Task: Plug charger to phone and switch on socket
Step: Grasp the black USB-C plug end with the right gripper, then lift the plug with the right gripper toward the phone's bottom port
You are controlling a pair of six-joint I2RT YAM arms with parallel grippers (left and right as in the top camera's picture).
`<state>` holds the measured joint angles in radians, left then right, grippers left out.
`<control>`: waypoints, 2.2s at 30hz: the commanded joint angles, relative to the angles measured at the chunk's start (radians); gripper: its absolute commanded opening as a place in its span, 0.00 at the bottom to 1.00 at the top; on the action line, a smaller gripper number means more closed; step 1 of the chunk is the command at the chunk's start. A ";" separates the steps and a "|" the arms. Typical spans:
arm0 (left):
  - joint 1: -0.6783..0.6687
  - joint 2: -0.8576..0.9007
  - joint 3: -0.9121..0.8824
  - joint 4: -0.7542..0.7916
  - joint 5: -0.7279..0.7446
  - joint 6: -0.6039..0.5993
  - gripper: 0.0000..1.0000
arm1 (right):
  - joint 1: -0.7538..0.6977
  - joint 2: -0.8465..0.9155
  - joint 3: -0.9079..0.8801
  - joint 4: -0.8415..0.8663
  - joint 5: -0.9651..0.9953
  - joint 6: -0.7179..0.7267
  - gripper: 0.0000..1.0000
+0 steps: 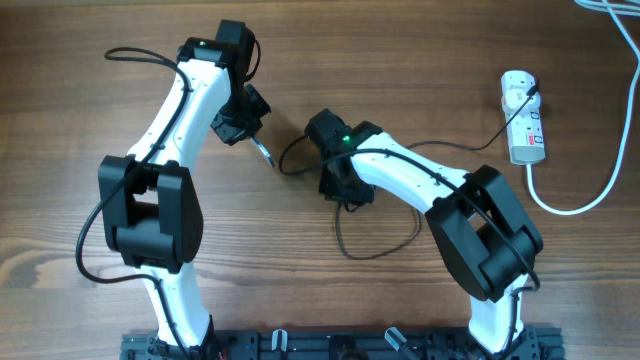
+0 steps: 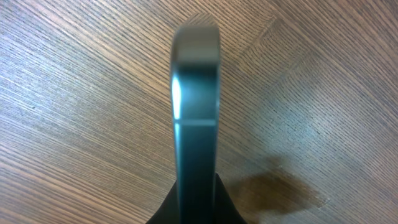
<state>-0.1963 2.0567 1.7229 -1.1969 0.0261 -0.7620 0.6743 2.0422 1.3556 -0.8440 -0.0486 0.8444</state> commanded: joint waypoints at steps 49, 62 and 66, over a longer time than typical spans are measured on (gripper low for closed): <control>-0.044 -0.385 -0.003 0.235 0.761 0.583 0.04 | 0.117 -0.716 -0.015 -0.174 -0.117 -0.370 0.04; -0.044 -0.385 -0.003 0.246 0.812 0.531 0.04 | 0.117 -0.819 -0.015 -0.172 -0.145 -0.287 0.04; -0.044 -0.385 -0.003 0.246 0.882 0.584 0.04 | 0.117 -0.819 -0.015 -0.173 -0.164 -0.304 0.04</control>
<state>-0.2405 1.6772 1.7134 -0.9585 0.8276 -0.2218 0.7906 1.2415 1.3354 -1.0233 -0.1837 0.5339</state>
